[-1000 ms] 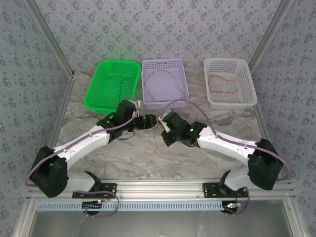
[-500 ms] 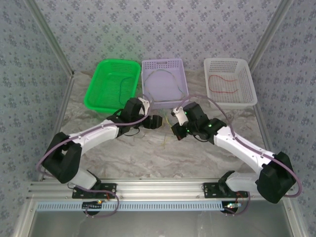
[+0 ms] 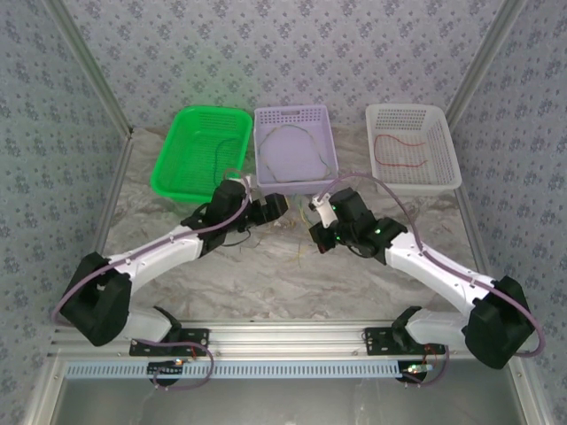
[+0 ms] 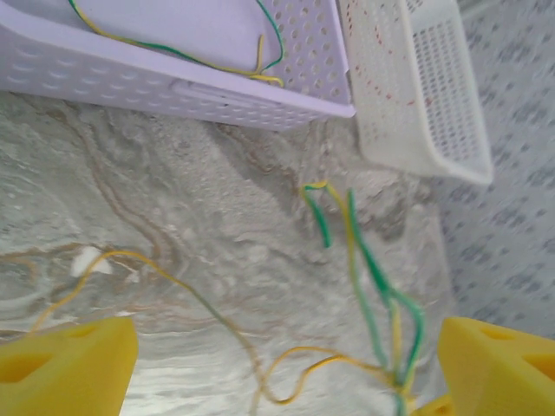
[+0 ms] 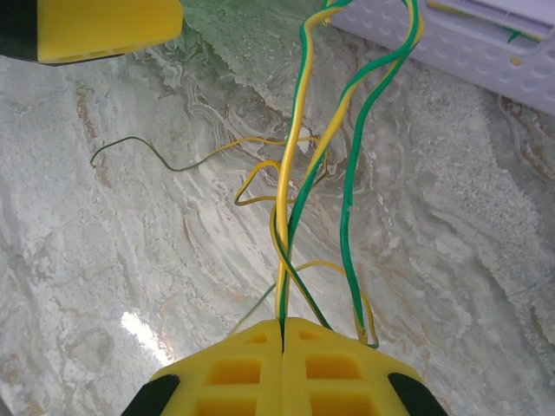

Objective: Untangle the cables

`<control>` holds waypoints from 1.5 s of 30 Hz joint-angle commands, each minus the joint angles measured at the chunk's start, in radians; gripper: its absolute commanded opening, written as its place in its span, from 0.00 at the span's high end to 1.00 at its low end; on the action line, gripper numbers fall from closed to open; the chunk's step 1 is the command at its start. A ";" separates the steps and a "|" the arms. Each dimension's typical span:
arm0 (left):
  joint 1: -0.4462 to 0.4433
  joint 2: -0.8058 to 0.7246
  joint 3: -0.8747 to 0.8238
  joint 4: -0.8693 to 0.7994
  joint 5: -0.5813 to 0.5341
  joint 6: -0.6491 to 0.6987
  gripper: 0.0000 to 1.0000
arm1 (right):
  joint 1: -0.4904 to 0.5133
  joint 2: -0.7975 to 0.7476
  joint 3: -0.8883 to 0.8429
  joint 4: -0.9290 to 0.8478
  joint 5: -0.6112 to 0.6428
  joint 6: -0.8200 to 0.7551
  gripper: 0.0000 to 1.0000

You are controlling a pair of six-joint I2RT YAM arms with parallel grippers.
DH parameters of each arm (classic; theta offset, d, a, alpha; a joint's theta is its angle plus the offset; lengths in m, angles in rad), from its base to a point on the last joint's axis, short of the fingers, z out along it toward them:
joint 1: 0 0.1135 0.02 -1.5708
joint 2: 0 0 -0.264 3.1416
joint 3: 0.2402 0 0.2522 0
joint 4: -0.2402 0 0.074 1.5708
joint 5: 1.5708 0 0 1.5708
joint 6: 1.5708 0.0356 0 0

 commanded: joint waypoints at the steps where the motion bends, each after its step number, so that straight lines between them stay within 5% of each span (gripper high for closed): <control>1: -0.022 0.030 0.065 -0.056 0.005 -0.208 0.10 | 0.041 -0.005 0.007 0.025 0.119 -0.032 1.00; 5: -0.048 0.068 0.136 -0.092 -0.001 -0.230 0.14 | 0.097 0.020 0.033 0.017 0.212 -0.048 1.00; 13: -0.071 0.138 0.177 -0.092 0.010 -0.236 0.42 | 0.156 0.040 0.052 0.035 0.298 -0.056 1.00; 18: -0.070 0.160 0.188 -0.066 0.009 -0.227 0.69 | 0.176 0.046 0.048 0.050 0.307 -0.052 1.00; 21: -0.070 0.164 0.195 -0.044 0.011 -0.219 1.00 | 0.177 0.043 0.047 0.052 0.299 -0.046 1.00; 25: -0.070 0.096 0.209 -0.033 -0.016 -0.105 1.00 | 0.159 -0.002 0.019 0.047 0.318 0.007 0.97; 27: -0.067 0.045 0.237 -0.095 -0.030 -0.007 1.00 | 0.118 -0.102 -0.022 0.067 0.273 0.058 0.76; 31: -0.045 -0.038 0.243 -0.104 0.038 0.132 1.00 | -0.039 -0.278 -0.114 0.133 0.046 0.161 0.58; 36: -0.003 -0.093 0.291 -0.092 0.154 0.225 1.00 | -0.164 -0.307 -0.141 0.195 -0.180 0.256 0.51; 45: 0.047 -0.108 0.379 -0.143 0.201 0.287 1.00 | -0.131 -0.196 -0.150 0.403 -0.356 0.373 0.46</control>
